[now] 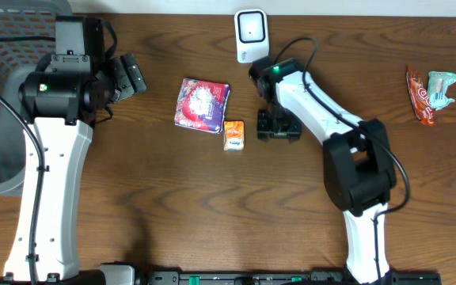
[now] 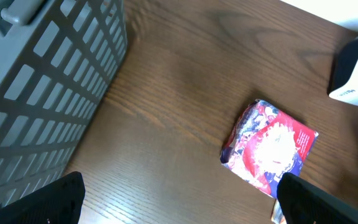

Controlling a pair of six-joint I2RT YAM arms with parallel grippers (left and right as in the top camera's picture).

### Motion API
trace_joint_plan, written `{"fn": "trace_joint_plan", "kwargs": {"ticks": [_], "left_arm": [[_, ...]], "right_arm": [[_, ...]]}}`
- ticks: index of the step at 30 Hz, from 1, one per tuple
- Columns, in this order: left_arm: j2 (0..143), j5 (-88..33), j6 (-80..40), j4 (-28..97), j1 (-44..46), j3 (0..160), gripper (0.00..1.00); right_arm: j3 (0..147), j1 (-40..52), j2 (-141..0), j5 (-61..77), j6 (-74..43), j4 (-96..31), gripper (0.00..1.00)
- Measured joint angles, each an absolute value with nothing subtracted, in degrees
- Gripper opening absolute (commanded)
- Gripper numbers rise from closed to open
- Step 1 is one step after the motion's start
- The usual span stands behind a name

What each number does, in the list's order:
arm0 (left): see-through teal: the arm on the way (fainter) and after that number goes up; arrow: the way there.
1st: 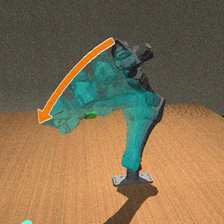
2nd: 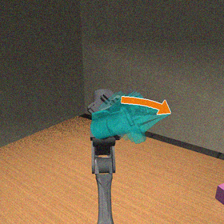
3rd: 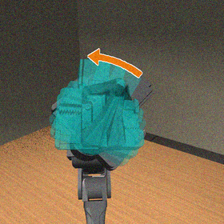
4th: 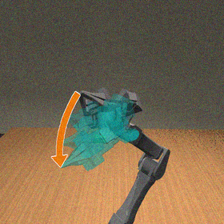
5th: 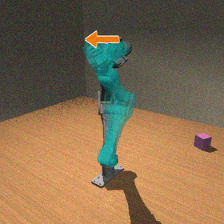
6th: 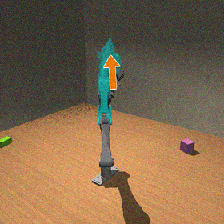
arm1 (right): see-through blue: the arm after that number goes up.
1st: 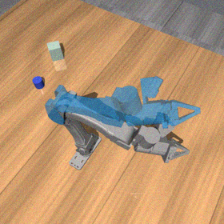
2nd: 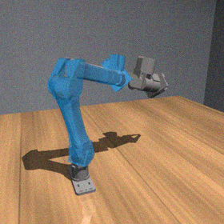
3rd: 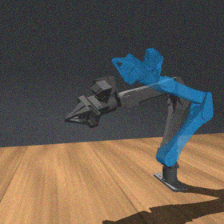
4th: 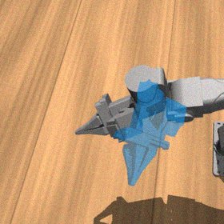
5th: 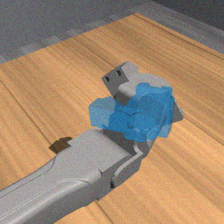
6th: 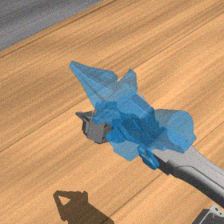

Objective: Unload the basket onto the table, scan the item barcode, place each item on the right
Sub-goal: 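Lower the right gripper onto the small orange packet and grasp it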

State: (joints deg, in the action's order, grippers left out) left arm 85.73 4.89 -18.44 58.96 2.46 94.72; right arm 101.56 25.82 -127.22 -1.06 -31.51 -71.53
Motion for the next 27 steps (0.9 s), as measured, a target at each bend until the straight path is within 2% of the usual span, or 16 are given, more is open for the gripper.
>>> {"fn": "trace_joint_plan", "kwargs": {"ticks": [7,12,27], "left_arm": [[85.73,4.89,-18.44,58.96,2.46,94.72,0.98],[85.73,4.89,-18.44,58.96,2.46,94.72,0.98],[85.73,4.89,-18.44,58.96,2.46,94.72,0.98]], "right_arm": [[102.37,25.8,-121.86,11.57,-27.75,-59.68,0.49],[102.43,28.1,-121.8,14.61,-27.4,-55.11,0.46],[96.77,42.06,-122.28,-7.57,-32.25,-48.38,0.47]]}}
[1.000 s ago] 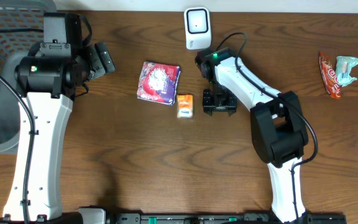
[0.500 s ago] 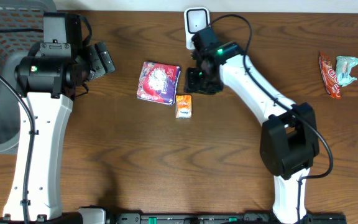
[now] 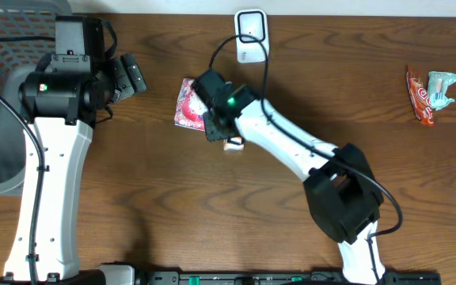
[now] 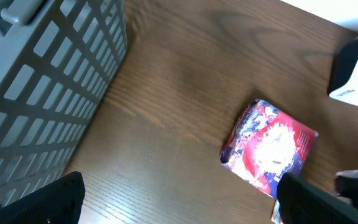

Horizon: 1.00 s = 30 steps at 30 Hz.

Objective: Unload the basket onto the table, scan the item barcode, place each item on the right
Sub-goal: 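Lower the right gripper onto the small orange packet and grasp it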

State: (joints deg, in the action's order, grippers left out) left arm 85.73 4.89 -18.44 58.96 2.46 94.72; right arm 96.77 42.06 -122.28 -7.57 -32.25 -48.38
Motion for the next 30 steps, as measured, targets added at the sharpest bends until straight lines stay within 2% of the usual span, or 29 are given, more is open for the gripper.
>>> {"fn": "trace_joint_plan", "kwargs": {"ticks": [6,8,11,14,16,17,23,30], "left_arm": [[85.73,4.89,-18.44,58.96,2.46,94.72,0.98],[85.73,4.89,-18.44,58.96,2.46,94.72,0.98],[85.73,4.89,-18.44,58.96,2.46,94.72,0.98],[85.73,4.89,-18.44,58.96,2.46,94.72,0.98],[85.73,4.89,-18.44,58.96,2.46,94.72,0.98],[85.73,4.89,-18.44,58.96,2.46,94.72,0.98],[85.73,4.89,-18.44,58.94,2.46,94.72,0.98],[85.73,4.89,-18.44,58.96,2.46,94.72,0.98]], "right_arm": [[89.93,43.68,-122.56,-13.69,-34.26,-41.91,0.47],[87.9,43.68,-122.56,-14.96,-34.41,-39.07,0.44],[86.08,43.77,-122.28,-17.12,-34.74,-37.01,0.29],[85.65,43.72,-122.08,-18.28,-35.4,-36.99,0.19],[85.65,43.55,-122.06,-18.35,-35.44,-37.23,0.04],[85.86,43.38,-121.99,-18.04,-35.16,-37.8,0.01],[88.84,39.33,-121.91,-10.31,-35.29,-43.83,0.01],[90.5,26.13,-121.67,13.32,-27.05,-45.25,0.01]]}}
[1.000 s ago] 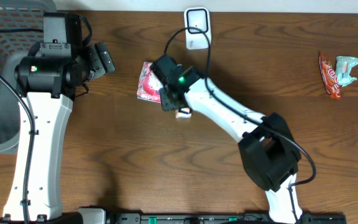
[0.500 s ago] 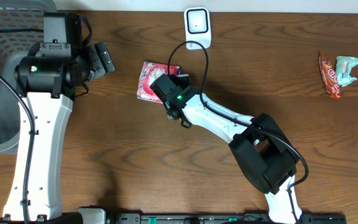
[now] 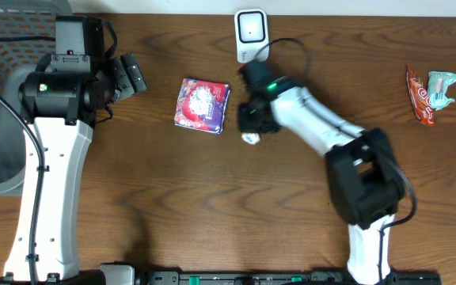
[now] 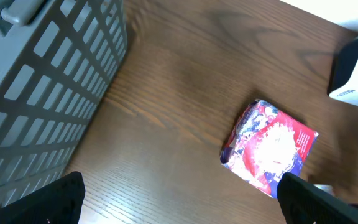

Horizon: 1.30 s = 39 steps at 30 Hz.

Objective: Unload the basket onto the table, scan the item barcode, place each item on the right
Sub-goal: 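Lower the right gripper onto the small orange packet and grasp it, then carry the orange packet up to the scanner face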

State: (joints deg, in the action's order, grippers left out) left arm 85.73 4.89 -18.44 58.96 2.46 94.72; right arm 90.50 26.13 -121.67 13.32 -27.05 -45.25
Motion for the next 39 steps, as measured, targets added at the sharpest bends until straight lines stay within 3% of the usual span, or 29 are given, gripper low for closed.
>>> {"fn": "trace_joint_plan", "kwargs": {"ticks": [6,10,14,24,29,39], "left_arm": [[85.73,4.89,-18.44,58.96,2.46,94.72,0.98],[85.73,4.89,-18.44,58.96,2.46,94.72,0.98],[85.73,4.89,-18.44,58.96,2.46,94.72,0.98],[85.73,4.89,-18.44,58.96,2.46,94.72,0.98],[85.73,4.89,-18.44,58.96,2.46,94.72,0.98],[85.73,4.89,-18.44,58.96,2.46,94.72,0.98]], "right_arm": [[87.94,14.22,-121.64,35.53,-19.22,-42.22,0.01],[80.68,9.93,-121.64,45.84,-16.47,-36.49,0.19],[74.87,6.98,-121.64,50.13,-15.81,-34.68,0.24],[75.79,-1.76,-121.19,45.47,-14.44,-45.34,0.35],[80.75,-2.13,-119.37,43.81,-12.97,-50.35,0.5],[80.79,3.73,-117.1,40.84,-16.62,-44.07,0.48]]}}
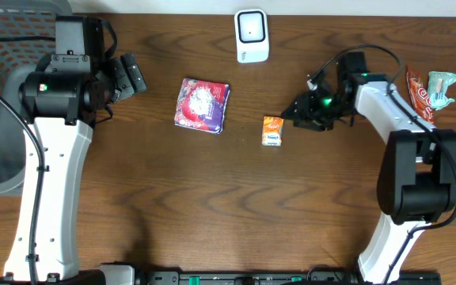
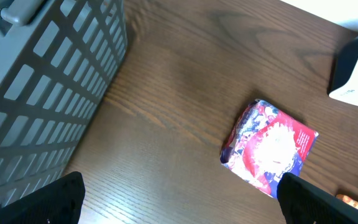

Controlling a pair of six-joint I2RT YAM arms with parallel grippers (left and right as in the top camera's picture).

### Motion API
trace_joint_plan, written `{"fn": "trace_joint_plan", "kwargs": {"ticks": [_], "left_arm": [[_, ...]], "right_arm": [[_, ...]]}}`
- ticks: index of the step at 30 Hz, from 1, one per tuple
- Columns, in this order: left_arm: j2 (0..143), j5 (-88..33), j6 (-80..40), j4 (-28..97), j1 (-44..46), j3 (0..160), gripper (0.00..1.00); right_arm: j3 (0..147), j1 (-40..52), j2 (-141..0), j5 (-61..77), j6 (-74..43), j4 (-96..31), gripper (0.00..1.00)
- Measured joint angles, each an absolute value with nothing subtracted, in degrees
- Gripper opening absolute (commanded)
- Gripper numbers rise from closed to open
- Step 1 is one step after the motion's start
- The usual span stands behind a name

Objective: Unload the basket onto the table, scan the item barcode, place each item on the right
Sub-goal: 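Carry the orange packet up to the scanner face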

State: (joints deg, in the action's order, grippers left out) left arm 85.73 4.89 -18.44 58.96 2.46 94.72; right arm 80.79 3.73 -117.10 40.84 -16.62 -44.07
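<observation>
The small orange box [image 1: 272, 131] lies flat on the wooden table, below and right of the white scanner [image 1: 252, 36]. My right gripper [image 1: 298, 111] hovers just right of the box, apart from it, jaws open and holding nothing. A corner of the orange box [image 2: 353, 200] also shows in the left wrist view. My left gripper [image 1: 129, 75] stays at the far left, open, its fingertips [image 2: 48, 199] wide apart over bare wood. The scanner is cut by the edge of the left wrist view.
A red and purple packet [image 1: 203, 104] lies left of the box; this packet [image 2: 272, 149] also fills the middle right of the left wrist view. A grey basket stands at the left edge. Two wrapped snacks [image 1: 430, 91] lie at the far right.
The orange box, held off the table below the scanner by my right gripper, now lies on the table further right. The right gripper has let go and moved right. The left arm is unchanged.
First the box lay beside the packet with my right gripper just right of it. Then the gripper was down over the box. Then it held the box under the scanner. Now the box rests on the table, released, right of its first spot.
</observation>
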Motion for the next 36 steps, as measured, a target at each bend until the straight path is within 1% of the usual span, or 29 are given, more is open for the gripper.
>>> {"fn": "trace_joint_plan", "kwargs": {"ticks": [9,10,11,12,15,16,20,23,31,36], "left_arm": [[85.73,4.89,-18.44,58.96,2.46,94.72,0.98],[85.73,4.89,-18.44,58.96,2.46,94.72,0.98],[85.73,4.89,-18.44,58.96,2.46,94.72,0.98],[85.73,4.89,-18.44,58.96,2.46,94.72,0.98],[85.73,4.89,-18.44,58.96,2.46,94.72,0.98],[85.73,4.89,-18.44,58.96,2.46,94.72,0.98],[85.73,4.89,-18.44,58.96,2.46,94.72,0.98],[85.73,4.89,-18.44,58.96,2.46,94.72,0.98],[85.73,4.89,-18.44,58.94,2.46,94.72,0.98],[85.73,4.89,-18.44,58.94,2.46,94.72,0.98]], "right_arm": [[72.88,7.84,-117.16,36.58,-23.07,-31.03,0.5],[72.1,8.25,-117.16,36.69,-23.59,-29.69,0.47],[71.31,8.73,-117.08,37.19,-24.29,-27.9,0.4],[70.78,8.86,-116.97,37.1,-24.88,-26.85,0.29],[69.19,9.61,-116.95,36.36,-26.96,-25.52,0.03],[68.75,9.67,-116.92,36.56,-27.59,-25.52,0.01],[68.38,9.61,-116.62,37.95,-28.49,-25.71,0.01],[67.55,9.56,-116.73,42.44,-27.9,-24.86,0.01],[66.59,8.64,-117.3,74.3,-21.06,-11.4,0.01],[66.59,6.87,-117.3,83.26,-20.32,-9.47,0.01]]}}
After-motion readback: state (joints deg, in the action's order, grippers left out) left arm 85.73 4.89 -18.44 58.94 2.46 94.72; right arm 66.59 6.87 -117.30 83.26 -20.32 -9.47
